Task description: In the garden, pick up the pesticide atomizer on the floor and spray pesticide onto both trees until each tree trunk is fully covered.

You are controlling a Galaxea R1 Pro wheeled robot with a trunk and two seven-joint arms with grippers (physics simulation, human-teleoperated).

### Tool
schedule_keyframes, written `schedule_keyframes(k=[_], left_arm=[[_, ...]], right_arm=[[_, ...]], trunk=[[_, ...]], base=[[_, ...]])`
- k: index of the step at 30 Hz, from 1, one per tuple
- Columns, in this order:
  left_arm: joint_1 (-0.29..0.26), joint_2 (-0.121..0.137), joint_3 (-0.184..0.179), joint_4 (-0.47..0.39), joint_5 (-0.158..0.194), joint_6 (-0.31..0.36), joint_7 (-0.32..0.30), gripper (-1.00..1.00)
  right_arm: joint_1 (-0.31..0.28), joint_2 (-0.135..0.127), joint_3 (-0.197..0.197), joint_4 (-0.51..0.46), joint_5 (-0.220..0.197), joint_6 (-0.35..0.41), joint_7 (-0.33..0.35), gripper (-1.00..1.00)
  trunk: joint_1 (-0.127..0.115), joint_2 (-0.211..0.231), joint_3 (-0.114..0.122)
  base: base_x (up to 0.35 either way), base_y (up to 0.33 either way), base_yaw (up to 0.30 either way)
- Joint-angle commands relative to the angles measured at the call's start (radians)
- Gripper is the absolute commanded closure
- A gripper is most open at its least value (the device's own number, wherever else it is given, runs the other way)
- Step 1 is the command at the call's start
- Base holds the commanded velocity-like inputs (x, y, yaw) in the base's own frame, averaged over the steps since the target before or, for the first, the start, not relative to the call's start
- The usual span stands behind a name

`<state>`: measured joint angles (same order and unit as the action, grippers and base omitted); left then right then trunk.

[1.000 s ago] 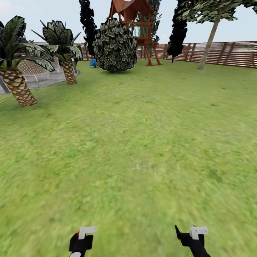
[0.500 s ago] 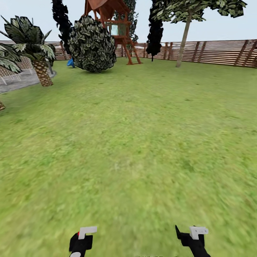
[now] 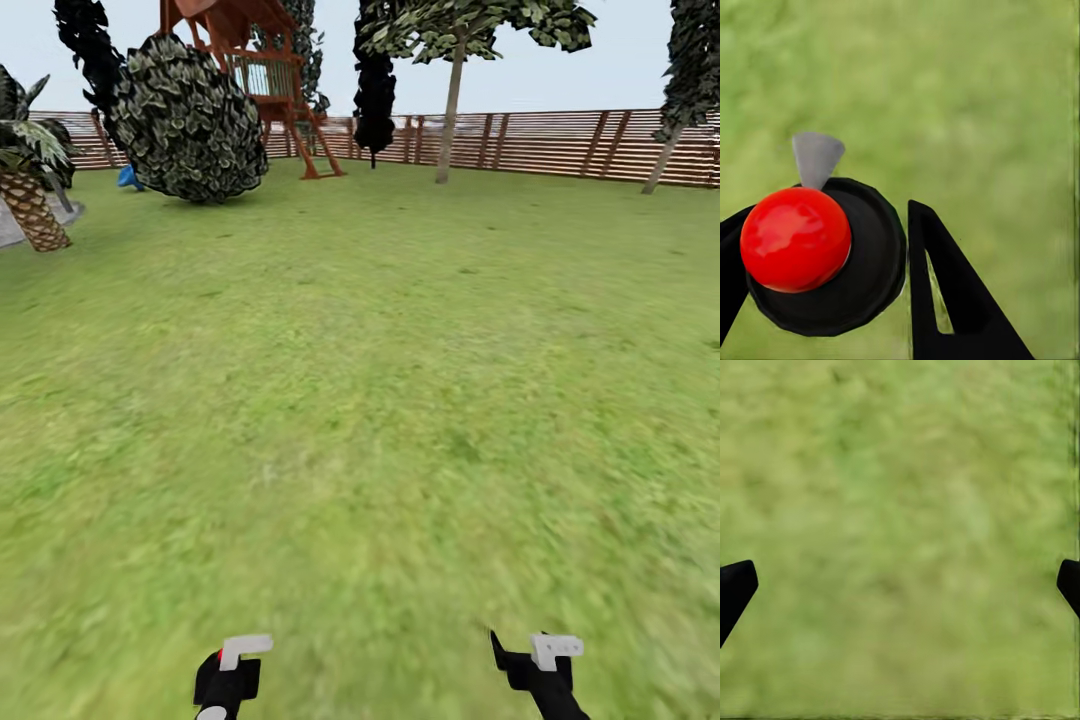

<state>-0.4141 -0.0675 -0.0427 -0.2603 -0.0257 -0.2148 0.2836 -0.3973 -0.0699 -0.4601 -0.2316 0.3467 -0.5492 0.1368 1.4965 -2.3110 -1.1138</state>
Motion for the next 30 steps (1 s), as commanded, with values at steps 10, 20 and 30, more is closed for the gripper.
schedule_keyframes(k=[10,20,30], left_arm=[[0.0,0.0,0.0,0.0,0.0,0.0,0.0,1.0],[0.0,0.001,0.001,-0.002,0.0,0.0,0.0,1.0],[-0.001,-0.014,-0.005,-0.14,-0.001,0.006,-0.009,1.0]], right_arm=[[0.0,0.0,0.0,0.0,0.0,0.0,0.0,-1.0],[0.0,0.001,0.0,0.0,0.0,0.0,0.0,-1.0],[0.0,0.002,0.0,0.0,0.0,0.0,0.0,-1.0]], trunk=[[0.0,0.0,-0.004],[0.0,0.0,-0.007],[0.0,0.0,-0.007]], base=[[0.22,-0.005,-0.283],[0.338,0.0,-0.287],[0.338,0.0,-0.288]])
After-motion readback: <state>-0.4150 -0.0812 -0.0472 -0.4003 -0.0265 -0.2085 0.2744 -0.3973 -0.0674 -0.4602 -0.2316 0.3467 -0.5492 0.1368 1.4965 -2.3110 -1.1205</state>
